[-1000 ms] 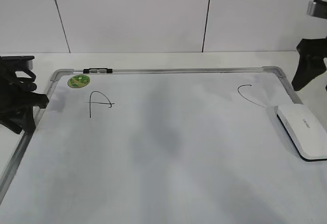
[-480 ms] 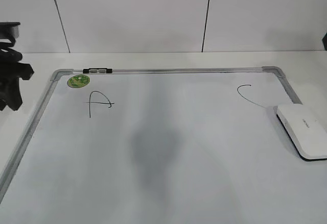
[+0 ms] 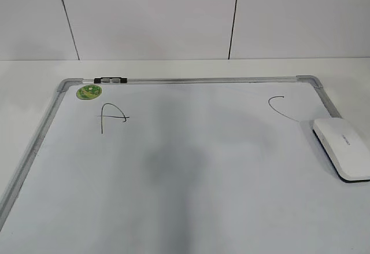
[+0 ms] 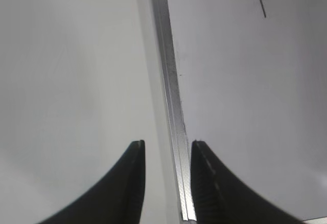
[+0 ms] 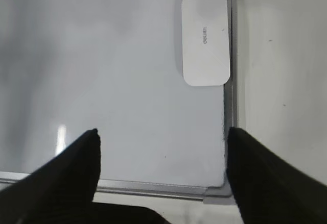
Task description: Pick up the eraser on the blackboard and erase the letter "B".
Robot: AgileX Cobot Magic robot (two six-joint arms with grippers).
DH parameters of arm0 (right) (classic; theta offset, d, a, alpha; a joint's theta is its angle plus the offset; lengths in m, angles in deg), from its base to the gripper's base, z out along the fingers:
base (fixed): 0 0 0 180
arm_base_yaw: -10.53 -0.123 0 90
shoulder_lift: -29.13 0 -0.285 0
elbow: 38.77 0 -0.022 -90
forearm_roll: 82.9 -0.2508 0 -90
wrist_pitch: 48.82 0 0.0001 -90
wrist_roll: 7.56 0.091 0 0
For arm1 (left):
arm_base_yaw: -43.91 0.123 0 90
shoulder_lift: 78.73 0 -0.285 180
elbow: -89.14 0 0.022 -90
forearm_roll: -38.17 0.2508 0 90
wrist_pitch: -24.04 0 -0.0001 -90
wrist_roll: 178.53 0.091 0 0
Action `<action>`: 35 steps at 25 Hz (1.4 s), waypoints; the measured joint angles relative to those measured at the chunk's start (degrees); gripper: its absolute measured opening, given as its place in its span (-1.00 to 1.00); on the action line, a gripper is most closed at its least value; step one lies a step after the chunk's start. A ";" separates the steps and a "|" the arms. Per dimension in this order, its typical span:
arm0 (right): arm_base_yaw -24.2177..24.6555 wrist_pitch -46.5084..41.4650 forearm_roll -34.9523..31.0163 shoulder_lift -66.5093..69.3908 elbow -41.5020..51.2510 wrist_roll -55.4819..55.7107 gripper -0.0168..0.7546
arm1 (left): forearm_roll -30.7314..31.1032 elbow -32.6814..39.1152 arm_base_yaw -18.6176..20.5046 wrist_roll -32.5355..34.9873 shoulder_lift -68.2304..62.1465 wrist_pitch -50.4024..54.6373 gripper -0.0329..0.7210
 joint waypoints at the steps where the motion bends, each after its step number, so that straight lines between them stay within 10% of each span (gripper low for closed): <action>1: 0.00 -0.12 -0.35 -3.00 1.89 0.00 0.58 | 0.00 0.72 0.00 0.00 1.86 0.00 -0.28; 22: 0.00 3.10 -1.98 -44.09 29.90 -7.62 0.57 | 0.61 39.28 0.00 0.00 61.64 -4.01 -0.28; 35: 0.00 5.29 -1.97 -50.59 31.78 -10.12 0.57 | 0.61 45.56 0.00 0.00 84.24 -6.43 -0.28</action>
